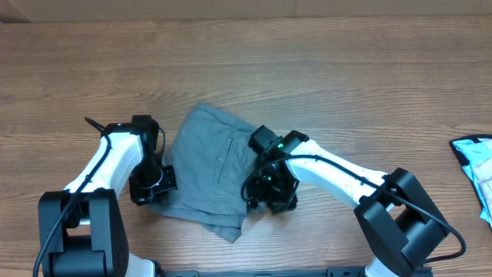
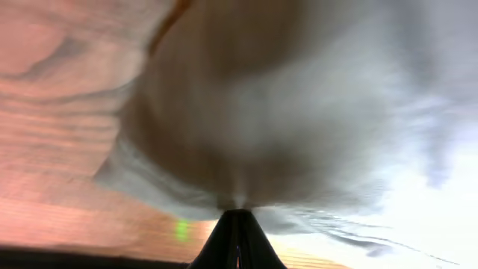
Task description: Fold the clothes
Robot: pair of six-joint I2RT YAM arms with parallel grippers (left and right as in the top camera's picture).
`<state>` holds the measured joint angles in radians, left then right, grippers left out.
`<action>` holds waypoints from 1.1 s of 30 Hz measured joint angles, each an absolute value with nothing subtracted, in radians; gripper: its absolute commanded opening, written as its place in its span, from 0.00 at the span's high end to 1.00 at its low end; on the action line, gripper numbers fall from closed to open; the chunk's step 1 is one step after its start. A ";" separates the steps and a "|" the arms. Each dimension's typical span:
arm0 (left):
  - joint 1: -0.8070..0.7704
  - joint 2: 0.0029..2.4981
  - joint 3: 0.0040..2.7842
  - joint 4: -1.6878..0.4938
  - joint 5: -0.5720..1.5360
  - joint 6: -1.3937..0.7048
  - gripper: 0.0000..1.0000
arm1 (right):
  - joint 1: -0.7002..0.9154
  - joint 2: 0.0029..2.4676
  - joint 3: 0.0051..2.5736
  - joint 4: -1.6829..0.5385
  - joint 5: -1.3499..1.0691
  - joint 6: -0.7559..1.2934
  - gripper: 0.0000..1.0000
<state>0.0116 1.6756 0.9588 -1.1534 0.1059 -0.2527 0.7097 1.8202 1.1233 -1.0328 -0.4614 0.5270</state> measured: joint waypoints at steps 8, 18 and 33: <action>0.011 1.676 1.129 -1.159 0.212 -0.183 0.59 | 0.524 1.746 1.249 -0.953 -0.363 0.484 0.36; 0.009 1.674 1.182 -0.915 0.289 -0.172 0.41 | 0.466 1.758 1.278 -0.771 -0.386 0.468 0.45; 0.006 1.823 1.124 -0.821 0.338 -0.172 0.69 | 0.450 1.875 1.278 -0.805 -0.432 0.478 0.96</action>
<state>0.0063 1.8229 1.1236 -0.8207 0.3378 -0.1719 0.4500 1.8748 1.2778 -0.8055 -0.4324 0.4778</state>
